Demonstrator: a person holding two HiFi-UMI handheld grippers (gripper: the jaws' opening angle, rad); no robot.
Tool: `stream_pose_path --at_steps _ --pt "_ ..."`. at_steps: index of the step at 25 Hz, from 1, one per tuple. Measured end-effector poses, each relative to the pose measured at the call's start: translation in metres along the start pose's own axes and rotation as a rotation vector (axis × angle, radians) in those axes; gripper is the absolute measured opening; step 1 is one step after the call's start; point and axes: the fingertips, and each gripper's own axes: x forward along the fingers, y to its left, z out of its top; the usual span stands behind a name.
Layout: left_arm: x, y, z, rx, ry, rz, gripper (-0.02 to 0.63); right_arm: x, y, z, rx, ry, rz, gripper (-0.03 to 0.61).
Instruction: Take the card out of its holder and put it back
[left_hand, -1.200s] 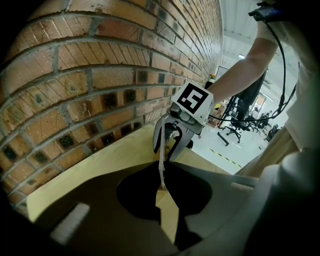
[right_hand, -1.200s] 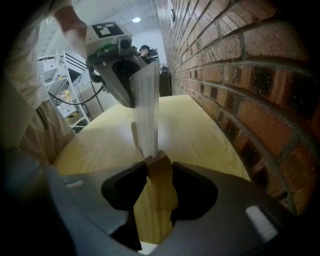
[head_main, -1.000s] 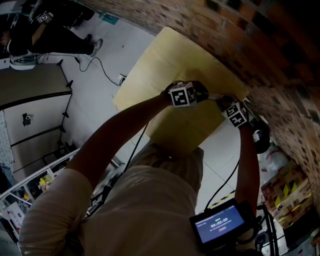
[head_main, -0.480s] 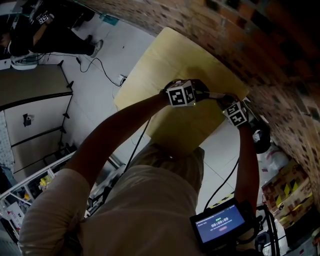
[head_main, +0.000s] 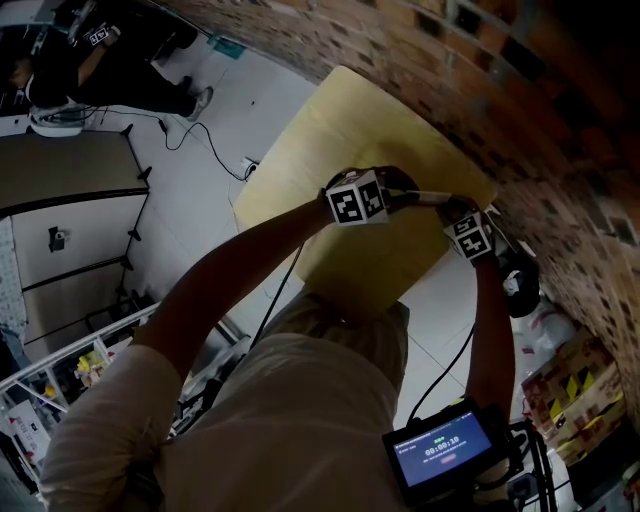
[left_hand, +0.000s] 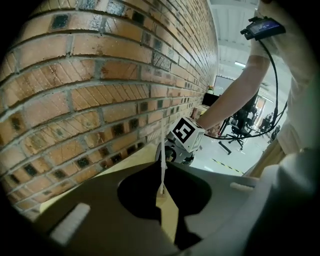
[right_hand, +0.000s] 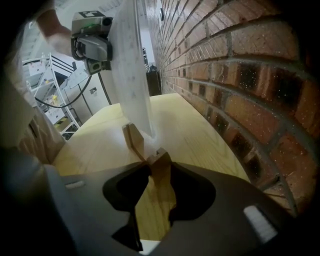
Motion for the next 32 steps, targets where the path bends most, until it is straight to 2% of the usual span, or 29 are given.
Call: stream_pose_path --at_steps 3,7,11,15,20,28,32 --pt "-0.008 0.002 0.006 -0.003 -0.017 0.014 0.034 -0.001 0.0 0.003 0.009 -0.009 0.002 0.148" --pt "-0.026 -0.002 0.023 -0.002 -0.06 0.029 0.032 -0.01 0.001 0.012 0.024 -0.036 -0.004 0.213" --pt "-0.041 -0.006 0.038 0.011 -0.094 0.052 0.032 -0.023 -0.001 0.014 0.059 -0.068 -0.03 0.225" --pt "-0.056 -0.005 0.047 -0.014 -0.136 0.089 0.032 -0.037 -0.001 0.01 0.113 -0.11 -0.069 0.225" --pt "-0.069 -0.006 0.044 -0.079 -0.169 0.132 0.032 -0.064 0.0 0.008 0.218 -0.194 -0.134 0.224" --pt "-0.077 -0.022 0.016 -0.182 -0.167 0.186 0.032 -0.098 0.019 0.006 0.511 -0.371 -0.254 0.206" --pt "-0.081 -0.025 0.005 -0.24 -0.191 0.22 0.032 -0.114 0.028 0.003 0.569 -0.409 -0.299 0.196"
